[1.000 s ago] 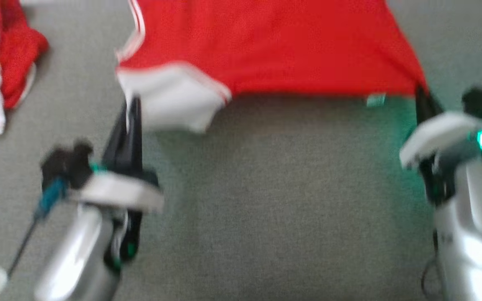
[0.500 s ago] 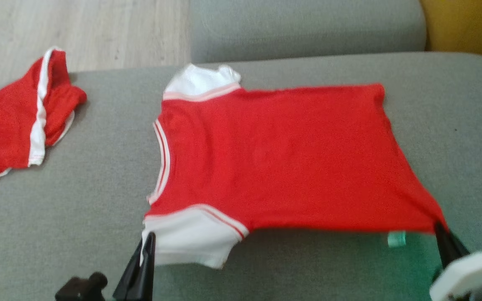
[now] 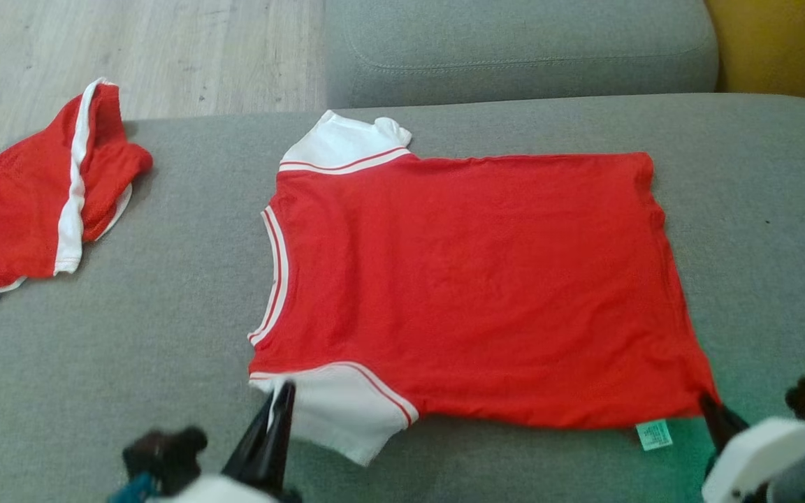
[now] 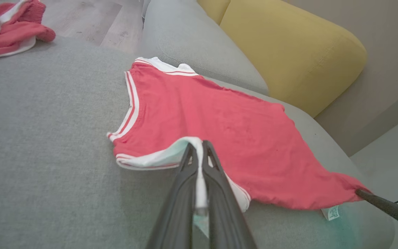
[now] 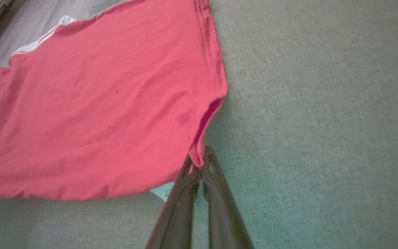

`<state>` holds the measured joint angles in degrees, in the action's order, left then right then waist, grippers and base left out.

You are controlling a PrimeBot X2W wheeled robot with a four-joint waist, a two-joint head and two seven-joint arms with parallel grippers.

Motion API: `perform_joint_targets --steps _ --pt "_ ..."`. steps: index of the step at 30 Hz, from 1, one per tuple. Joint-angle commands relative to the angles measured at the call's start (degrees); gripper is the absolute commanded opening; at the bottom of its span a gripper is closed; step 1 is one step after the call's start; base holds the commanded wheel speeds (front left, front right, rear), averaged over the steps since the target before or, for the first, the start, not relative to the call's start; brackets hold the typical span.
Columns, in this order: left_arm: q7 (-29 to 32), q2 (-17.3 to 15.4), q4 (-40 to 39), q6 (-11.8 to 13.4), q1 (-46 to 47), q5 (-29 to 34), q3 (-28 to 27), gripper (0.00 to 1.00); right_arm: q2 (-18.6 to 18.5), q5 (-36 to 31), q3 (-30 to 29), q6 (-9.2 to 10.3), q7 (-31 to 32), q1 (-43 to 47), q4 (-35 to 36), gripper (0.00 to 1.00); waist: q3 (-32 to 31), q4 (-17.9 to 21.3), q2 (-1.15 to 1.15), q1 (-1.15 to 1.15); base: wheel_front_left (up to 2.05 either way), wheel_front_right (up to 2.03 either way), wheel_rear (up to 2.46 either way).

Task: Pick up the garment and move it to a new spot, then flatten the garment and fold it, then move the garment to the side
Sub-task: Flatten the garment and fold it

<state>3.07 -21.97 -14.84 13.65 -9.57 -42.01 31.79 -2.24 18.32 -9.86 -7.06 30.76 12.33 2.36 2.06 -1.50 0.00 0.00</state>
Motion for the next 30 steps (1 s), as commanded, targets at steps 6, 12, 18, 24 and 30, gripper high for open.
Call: perform_joint_targets --steps 6,12,18,24,30 --pt "-0.34 4.72 5.87 -3.32 13.11 -2.81 -2.47 0.0 -0.65 2.11 -0.42 -0.43 0.73 -11.48 -3.89 0.0 0.35 -0.05 0.0 0.0 0.0 0.0 0.0" --pt "-2.91 9.32 17.9 -4.2 22.22 -2.89 -3.75 0.0 -0.64 1.52 -3.42 -0.43 -1.8 -20.14 -13.53 0.0 1.17 0.16 0.0 0.0 0.0 0.0 0.0" --pt "-7.21 11.73 26.25 -3.96 27.79 -0.69 -4.35 0.0 -0.64 0.67 -4.25 -0.43 -5.34 -26.7 -20.97 0.0 2.87 0.42 0.0 0.0 0.0 0.0 0.0" --pt "-9.62 13.34 32.92 -5.23 33.42 1.03 -3.59 0.0 -0.64 -0.49 -4.27 -0.43 -8.96 -31.48 -26.74 0.0 5.61 0.5 0.0 0.0 0.0 0.0 0.0" --pt "-11.52 13.52 39.15 -6.74 39.32 3.21 -2.65 0.0 -0.64 -0.94 -2.91 -0.43 -11.42 -34.32 -29.79 0.0 8.09 1.17 0.0 0.0 0.0 0.0 0.0"
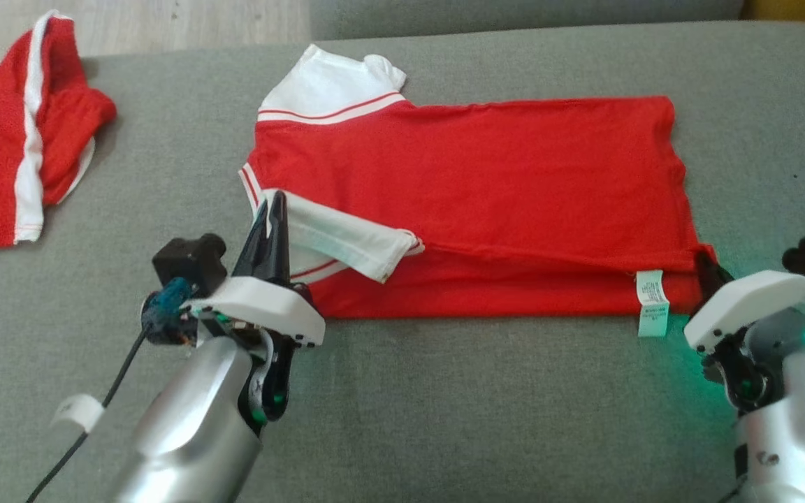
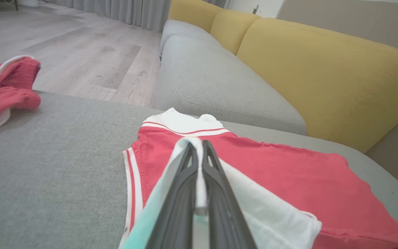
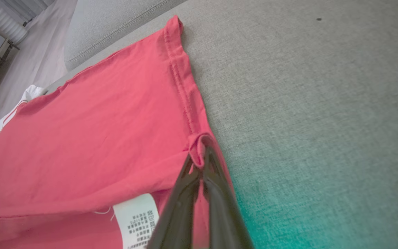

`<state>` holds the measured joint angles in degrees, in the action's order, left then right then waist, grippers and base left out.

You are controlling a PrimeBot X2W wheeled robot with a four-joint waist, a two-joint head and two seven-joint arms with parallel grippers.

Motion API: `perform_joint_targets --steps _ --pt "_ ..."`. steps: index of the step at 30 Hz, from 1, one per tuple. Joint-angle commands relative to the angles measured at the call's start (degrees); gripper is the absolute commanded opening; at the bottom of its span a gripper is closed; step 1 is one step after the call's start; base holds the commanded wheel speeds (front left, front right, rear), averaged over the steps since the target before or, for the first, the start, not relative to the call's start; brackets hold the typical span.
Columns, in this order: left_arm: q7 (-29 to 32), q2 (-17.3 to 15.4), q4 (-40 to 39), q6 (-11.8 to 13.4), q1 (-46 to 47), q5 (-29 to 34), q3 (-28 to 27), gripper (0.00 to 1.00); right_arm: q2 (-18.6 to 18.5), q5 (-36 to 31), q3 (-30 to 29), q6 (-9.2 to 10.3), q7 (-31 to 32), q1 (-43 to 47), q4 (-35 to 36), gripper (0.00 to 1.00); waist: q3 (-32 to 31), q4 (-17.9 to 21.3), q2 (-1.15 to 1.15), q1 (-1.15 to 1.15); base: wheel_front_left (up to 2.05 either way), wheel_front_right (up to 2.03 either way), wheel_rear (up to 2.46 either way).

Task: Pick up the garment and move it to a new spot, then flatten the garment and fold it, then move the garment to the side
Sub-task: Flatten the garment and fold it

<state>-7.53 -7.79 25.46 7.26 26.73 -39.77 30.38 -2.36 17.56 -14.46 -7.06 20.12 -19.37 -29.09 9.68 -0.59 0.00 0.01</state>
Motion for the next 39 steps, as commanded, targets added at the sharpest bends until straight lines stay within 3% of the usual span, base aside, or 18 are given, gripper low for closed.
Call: perform_joint_targets --steps 1,2,3,4,11,18,25,30,39 --pt "-1.37 -0.72 -0.33 -0.51 3.67 1.43 -1.04 0.0 -0.52 -0.19 1.92 -0.43 -1.38 -2.89 1.53 0.0 0.69 0.35 0.0 -0.01 0.0 0.0 0.0" --pt "-2.04 -0.75 0.35 -0.74 4.25 1.91 -0.81 0.0 -0.52 -0.13 2.05 -0.43 -2.04 -3.11 1.43 0.16 0.85 0.39 0.0 -0.01 0.0 0.0 0.0" --pt "-2.78 -0.74 0.85 -1.21 4.71 2.31 -0.55 0.44 -0.52 0.13 2.26 -0.43 -2.65 -3.33 1.35 0.44 0.99 0.41 0.0 -0.01 0.0 0.0 0.0" --pt "-3.49 -0.7 1.28 -1.68 5.05 2.66 -0.33 1.0 -0.52 0.44 2.55 -0.43 -3.28 -3.5 1.36 1.0 1.1 0.43 0.0 -0.01 0.0 0.0 0.0" --pt "-7.0 0.02 1.35 -3.66 4.24 4.41 -0.85 1.0 -0.52 2.0 3.84 -0.43 -7.44 -2.17 4.36 1.0 1.09 -0.02 0.0 -0.01 0.0 0.0 0.0" --pt "-7.41 -0.75 -2.46 -4.26 -1.38 5.33 -2.26 1.0 -0.52 1.29 5.08 -0.43 -10.85 3.33 12.25 1.0 -0.19 -0.5 0.0 -0.01 0.0 0.0 0.0" --pt "-1.92 -5.0 -7.59 -0.16 -12.08 2.24 -4.06 1.0 -0.52 -3.44 4.87 -0.43 -10.98 11.44 22.57 1.0 -1.69 -0.62 0.0 -0.01 0.0 0.0 0.0" --pt "1.58 -6.18 -10.09 1.5 -16.9 -0.55 -5.17 1.0 -0.52 -3.32 4.82 -0.43 -9.78 15.04 25.91 1.0 -1.35 -0.26 0.0 -0.01 0.0 0.0 0.0" --pt "3.17 -4.65 -10.22 1.97 -16.97 -5.83 -8.41 1.0 -0.52 -2.56 5.74 -0.43 -8.51 15.79 28.34 1.0 2.25 2.19 0.0 -0.01 0.0 0.0 0.0"
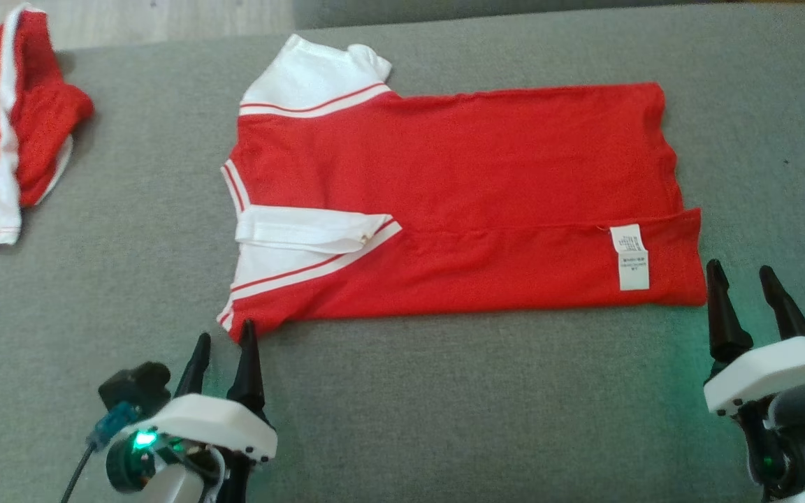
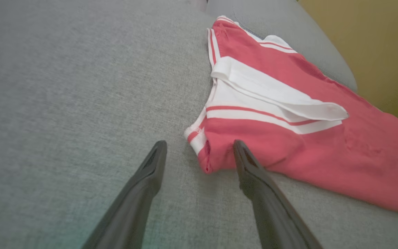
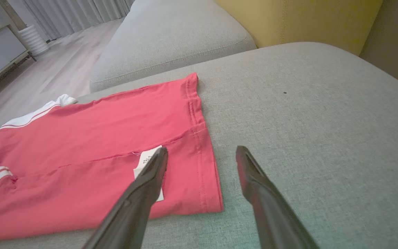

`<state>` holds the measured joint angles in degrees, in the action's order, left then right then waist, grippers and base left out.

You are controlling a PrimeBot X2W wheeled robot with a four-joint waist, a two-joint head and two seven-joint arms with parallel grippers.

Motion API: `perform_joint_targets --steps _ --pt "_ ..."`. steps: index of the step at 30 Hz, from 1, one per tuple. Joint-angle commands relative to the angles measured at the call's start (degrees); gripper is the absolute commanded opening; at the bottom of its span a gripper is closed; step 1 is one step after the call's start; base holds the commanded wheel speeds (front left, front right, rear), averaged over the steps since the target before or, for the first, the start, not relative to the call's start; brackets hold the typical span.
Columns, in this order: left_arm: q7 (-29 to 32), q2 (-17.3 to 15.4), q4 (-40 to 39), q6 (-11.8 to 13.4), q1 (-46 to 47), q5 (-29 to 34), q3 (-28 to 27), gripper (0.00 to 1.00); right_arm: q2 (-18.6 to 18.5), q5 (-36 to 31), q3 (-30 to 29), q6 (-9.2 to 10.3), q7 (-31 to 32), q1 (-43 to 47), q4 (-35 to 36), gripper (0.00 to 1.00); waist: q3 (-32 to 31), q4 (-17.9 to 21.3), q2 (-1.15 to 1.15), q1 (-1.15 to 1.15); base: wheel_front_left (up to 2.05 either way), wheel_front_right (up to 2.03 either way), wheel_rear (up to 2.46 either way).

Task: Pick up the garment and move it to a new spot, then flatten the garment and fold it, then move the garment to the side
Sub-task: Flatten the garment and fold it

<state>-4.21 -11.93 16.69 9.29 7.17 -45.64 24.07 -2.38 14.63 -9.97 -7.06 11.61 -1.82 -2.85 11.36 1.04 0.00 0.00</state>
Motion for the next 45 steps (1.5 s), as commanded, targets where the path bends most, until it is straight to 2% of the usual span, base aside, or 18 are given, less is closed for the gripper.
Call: perform_joint_targets --steps 1,3,4,5,6,7,18,19,20,21,22,23,30,34,39,45 --pt "0.2 -0.39 -1.06 -0.3 2.91 -0.27 -2.04 1.0 -0.5 0.33 1.31 -0.43 0.09 -1.95 1.95 1.0 0.95 0.83 0.0 0.0 0.0 0.0 0.0" --pt "0.76 -0.2 -0.31 -0.62 3.57 -0.54 -1.79 1.0 -0.5 0.33 1.45 -0.43 0.33 -2.37 1.36 1.0 1.62 1.28 0.0 0.0 0.0 0.0 0.0" --pt "0.9 -0.08 0.01 -0.77 3.87 -0.62 -1.67 0.76 -0.5 0.36 1.53 -0.43 0.5 -2.59 0.84 1.0 1.88 1.44 0.0 0.0 0.0 0.0 0.0" --pt "0.94 0.05 0.29 -0.92 4.15 -0.64 -1.53 0.36 -0.5 0.32 1.62 -0.43 0.65 -2.82 0.2 1.0 2.09 1.53 0.0 0.0 0.0 0.0 0.0" --pt "0.96 0.2 0.5 -1.12 4.4 -0.65 -1.34 0.15 -0.5 0.32 1.66 -0.43 0.76 -3.06 -0.55 1.0 2.26 1.56 0.0 0.0 0.0 0.0 0.0" --pt "0.89 0.33 0.63 -1.32 4.62 -0.63 -1.18 0.0 -0.5 0.3 1.71 -0.43 0.86 -3.31 -1.37 1.0 2.42 1.54 0.0 0.0 0.0 0.0 0.0" --pt "-3.18 -0.12 -2.13 -1.55 6.75 1.59 -1.27 0.0 -0.5 4.26 1.64 -0.43 0.82 -7.22 -11.58 1.0 3.01 -0.54 0.0 0.0 0.0 0.0 0.0" --pt "-3.43 -0.48 -3.62 -1.54 6.83 2.0 -1.14 0.0 -0.5 4.76 1.45 -0.43 0.72 -8.36 -14.39 0.93 2.91 -1.09 0.0 0.0 0.0 0.0 0.0" --pt "-3.43 -0.69 -4.4 -1.48 6.78 2.19 -1.06 0.0 -0.5 5.29 1.33 -0.43 0.73 -8.89 -15.77 0.64 2.82 -1.35 0.0 0.0 0.0 0.0 0.0" --pt "-3.4 -0.94 -5.24 -1.39 6.69 2.43 -0.94 0.0 -0.5 5.92 1.32 -0.43 0.64 -9.37 -16.94 0.42 2.7 -1.63 0.0 0.0 0.0 0.0 0.0" --pt "-3.36 -1.17 -6.14 -1.24 6.55 2.64 -0.85 0.0 -0.5 6.62 1.37 -0.43 0.49 -9.82 -17.89 0.26 2.55 -1.88 0.0 0.0 0.0 0.0 0.0" --pt "-3.22 -1.43 -7.04 -1.07 6.34 2.81 -0.77 0.0 -0.5 7.48 1.49 -0.43 0.3 -10.2 -18.56 0.0 2.35 -2.09 0.0 0.0 0.0 0.0 0.0" --pt "-1.03 -5.03 -16.1 1.13 2.75 4.24 -0.55 0.0 -0.5 9.82 0.91 -0.43 -0.77 -10.02 -16.74 0.0 -0.19 -3.13 0.0 0.0 0.0 0.0 0.0" --pt "1.05 -7.29 -21.57 2.79 -0.14 4.88 -0.42 0.0 -0.5 9.65 0.71 -0.43 1.16 -7.45 -13.48 0.0 -1.5 -3.53 0.0 0.0 0.0 0.0 0.0" --pt "5.14 -10.06 -29.14 6.03 -6.35 5.07 0.4 0.0 -0.5 8.19 0.5 -0.43 5.96 -0.9 -7.92 0.0 -3.41 -3.79 0.0 0.0 0.0 0.0 0.0" --pt "5.43 -9.57 -27.71 7.95 -13.19 3.8 1.49 0.0 -0.5 7.52 -0.39 -0.43 7.66 5.43 -4.69 0.0 -4.78 -3.43 0.0 0.0 0.0 0.0 0.0"
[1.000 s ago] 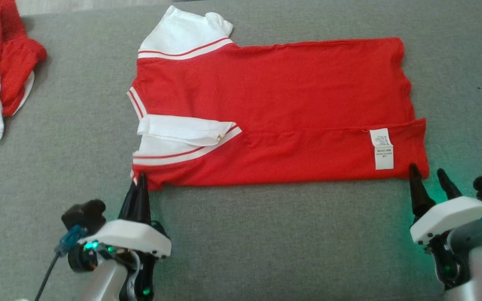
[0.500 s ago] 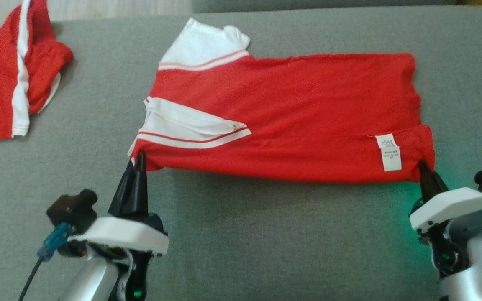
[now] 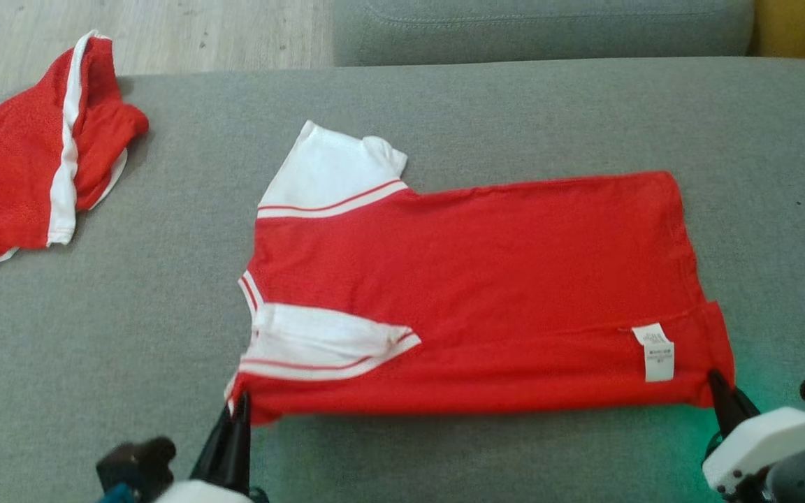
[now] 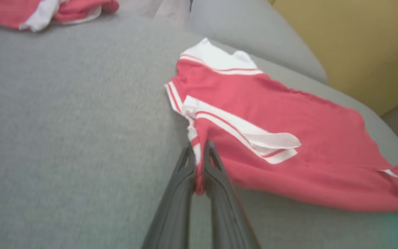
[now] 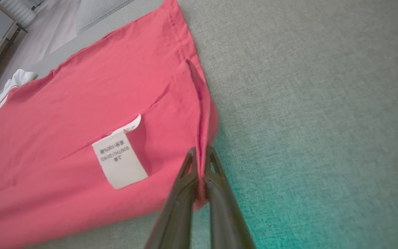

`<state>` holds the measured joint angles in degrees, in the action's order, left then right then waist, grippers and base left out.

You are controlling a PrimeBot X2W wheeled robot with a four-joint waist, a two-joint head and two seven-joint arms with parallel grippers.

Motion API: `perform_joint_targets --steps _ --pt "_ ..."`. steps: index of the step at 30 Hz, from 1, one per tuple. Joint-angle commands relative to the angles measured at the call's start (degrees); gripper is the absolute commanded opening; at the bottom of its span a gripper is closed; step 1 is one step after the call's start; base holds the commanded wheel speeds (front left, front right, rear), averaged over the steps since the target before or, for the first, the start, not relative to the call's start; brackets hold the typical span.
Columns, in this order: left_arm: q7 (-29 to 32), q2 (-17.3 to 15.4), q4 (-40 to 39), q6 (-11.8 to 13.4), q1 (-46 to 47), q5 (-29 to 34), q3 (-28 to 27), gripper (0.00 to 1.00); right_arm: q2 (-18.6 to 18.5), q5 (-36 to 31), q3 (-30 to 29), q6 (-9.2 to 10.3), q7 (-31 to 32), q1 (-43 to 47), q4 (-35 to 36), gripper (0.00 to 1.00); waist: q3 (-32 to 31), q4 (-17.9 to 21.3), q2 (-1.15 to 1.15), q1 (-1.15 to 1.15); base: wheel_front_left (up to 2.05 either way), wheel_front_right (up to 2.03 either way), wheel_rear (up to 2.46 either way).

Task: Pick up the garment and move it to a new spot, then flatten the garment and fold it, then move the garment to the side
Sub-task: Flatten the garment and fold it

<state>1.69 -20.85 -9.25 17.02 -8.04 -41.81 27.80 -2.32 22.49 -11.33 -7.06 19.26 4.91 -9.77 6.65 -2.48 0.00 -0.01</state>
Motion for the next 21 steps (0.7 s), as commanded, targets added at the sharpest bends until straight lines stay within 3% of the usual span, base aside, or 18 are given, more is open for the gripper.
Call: perform_joint_targets --steps 1,5,6,7,8,9,10,15,21 --pt "-0.66 -0.28 -0.93 0.2 1.32 -0.31 -1.97 0.0 -0.55 -0.3 0.91 -0.43 0.1 -0.68 2.47 0.0 -0.17 0.16 0.0 0.01 0.0 0.0 0.0" --pt "-1.6 1.25 3.44 -0.62 -0.6 -1.91 -1.31 0.0 -0.55 -0.79 0.88 -0.43 0.29 1.03 2.86 0.0 -0.15 0.58 0.0 0.01 0.0 0.0 0.0" --pt "-1.87 1.27 4.3 -0.77 -0.56 -1.88 -1.32 0.0 -0.55 -0.85 0.81 -0.43 0.32 1.19 2.79 0.06 -0.08 0.67 0.0 0.01 0.0 0.0 0.0" --pt "-2.25 1.28 5.11 -1.04 -0.37 -1.86 -1.4 0.0 -0.55 -0.91 0.84 -0.43 0.31 1.3 2.76 0.38 -0.01 0.75 0.0 0.01 0.0 0.0 0.0" --pt "-2.57 1.38 5.75 -1.27 -0.1 -1.93 -1.52 0.16 -0.55 -0.94 0.84 -0.43 0.16 1.38 2.81 0.82 0.07 0.84 0.0 0.01 0.0 0.0 0.0" --pt "-2.88 1.33 6.18 -1.37 0.24 -1.76 -1.62 0.48 -0.55 -0.99 0.8 -0.43 -0.05 1.5 2.87 1.0 0.18 0.95 0.0 0.01 0.0 0.0 0.0" --pt "-3.09 1.2 6.46 -1.44 0.62 -1.55 -1.69 1.0 -0.55 -1.05 0.87 -0.43 -0.15 1.64 2.98 1.0 0.32 1.11 0.0 0.01 0.0 0.0 0.0" --pt "-2.81 -1.29 5.33 -2.07 4.86 0.78 -2.17 1.0 -0.55 -1.48 0.23 -0.43 -1.07 1.48 5.32 1.0 1.68 1.83 0.0 0.01 0.0 0.0 0.0" --pt "3.34 -8.83 2.2 -4.78 20.32 5.93 -3.5 1.0 -0.55 -3.66 -0.23 -0.43 -0.8 -3.0 11.92 1.0 4.91 3.17 0.0 0.01 0.0 0.0 0.0"
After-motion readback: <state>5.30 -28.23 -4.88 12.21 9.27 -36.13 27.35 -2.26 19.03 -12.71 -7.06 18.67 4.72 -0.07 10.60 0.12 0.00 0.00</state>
